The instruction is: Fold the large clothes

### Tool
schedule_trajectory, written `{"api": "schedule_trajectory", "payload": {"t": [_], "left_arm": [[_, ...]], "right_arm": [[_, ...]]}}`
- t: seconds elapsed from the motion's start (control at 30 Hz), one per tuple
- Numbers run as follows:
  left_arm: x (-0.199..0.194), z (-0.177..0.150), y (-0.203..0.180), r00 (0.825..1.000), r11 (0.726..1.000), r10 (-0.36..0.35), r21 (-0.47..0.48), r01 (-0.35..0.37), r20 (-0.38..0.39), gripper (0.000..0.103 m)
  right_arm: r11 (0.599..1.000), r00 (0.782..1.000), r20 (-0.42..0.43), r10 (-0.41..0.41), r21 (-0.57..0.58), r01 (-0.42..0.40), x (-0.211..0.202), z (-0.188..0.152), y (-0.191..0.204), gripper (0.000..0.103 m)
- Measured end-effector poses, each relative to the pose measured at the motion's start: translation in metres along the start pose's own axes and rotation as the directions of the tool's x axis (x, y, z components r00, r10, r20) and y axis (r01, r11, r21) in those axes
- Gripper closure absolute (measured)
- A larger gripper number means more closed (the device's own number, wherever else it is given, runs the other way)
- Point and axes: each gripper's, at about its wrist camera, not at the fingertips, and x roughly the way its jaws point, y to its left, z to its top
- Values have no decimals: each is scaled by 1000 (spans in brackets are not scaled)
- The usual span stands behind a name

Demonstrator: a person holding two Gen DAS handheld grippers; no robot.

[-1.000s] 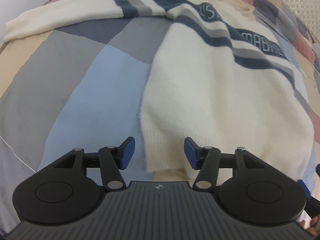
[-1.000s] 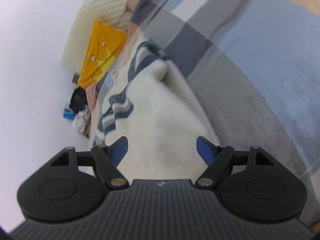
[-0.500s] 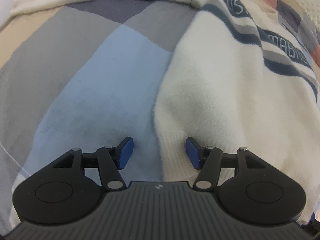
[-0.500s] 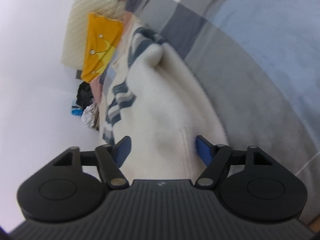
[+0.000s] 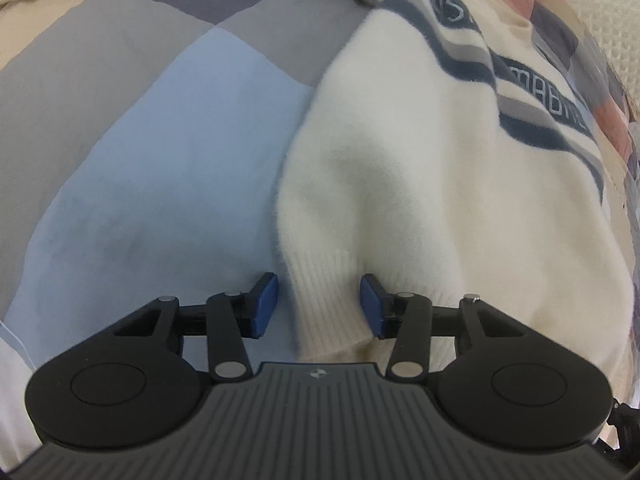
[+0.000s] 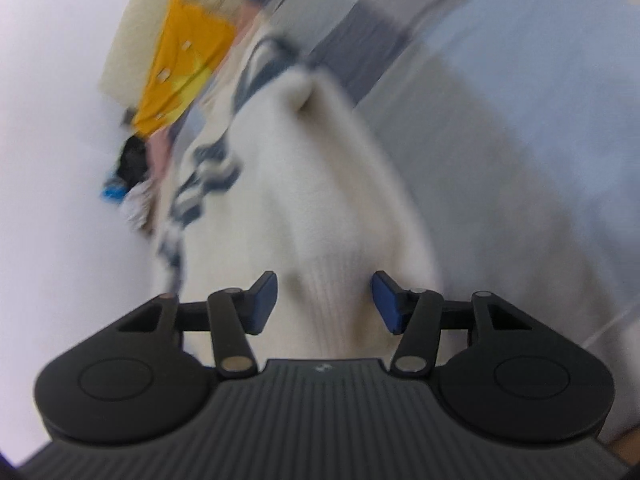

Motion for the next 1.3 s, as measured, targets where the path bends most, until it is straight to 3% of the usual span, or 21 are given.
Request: {"api": "schedule_trajectory", "payload": {"t": [0.07, 0.13, 0.27, 0.3, 0.33, 0.37, 0.5, 0.83, 1.03, 1.2, 1.3], "left_arm": [[1, -1, 2, 1000, 1000, -12, -21, 12, -2, 51], [2, 0, 0, 1000, 1000, -11, -11, 11, 0, 53], [1, 1, -1, 1000, 1000, -5, 7, 5, 18, 82], [0, 2, 0, 1000, 1000, -9, 9, 8, 26, 90], [-2, 2, 1, 999, 1000, -13, 10, 13, 34, 92], [-5, 3, 2, 999, 1000, -19, 10, 19, 42, 94], [-26, 8, 11, 994, 997, -74, -16, 75, 77, 96], [-138, 23, 53, 960, 985, -165, -18, 174, 226, 98], [-184, 17, 83, 943, 975, -205, -28, 220, 262, 98], [-200, 4, 106, 952, 983, -174, -12, 183, 250, 98], [-181, -1, 114, 972, 993, -110, -12, 115, 205, 98]], "right_arm": [[999, 999, 25, -30, 27, 29, -4, 3, -8, 45], [997, 1000, -12, 27, 75, -26, 1, 3, -15, 45], [995, 995, -35, 96, -14, -97, 7, -3, 5, 47], [993, 993, -43, 109, -43, -111, 8, -5, 10, 59], [992, 993, -49, 109, -64, -112, 9, -7, 14, 68], [991, 994, -49, 98, -83, -101, 10, -8, 16, 84], [988, 994, -29, 106, -111, -108, 6, -10, 20, 91], [954, 982, -20, 188, -232, -188, -48, -22, 43, 94], [903, 975, -69, 211, -369, -222, -83, -37, 74, 94], [862, 976, -139, 166, -461, -213, -97, -57, 91, 94], [875, 974, -209, 86, -451, -174, -78, -71, 86, 94]]}}
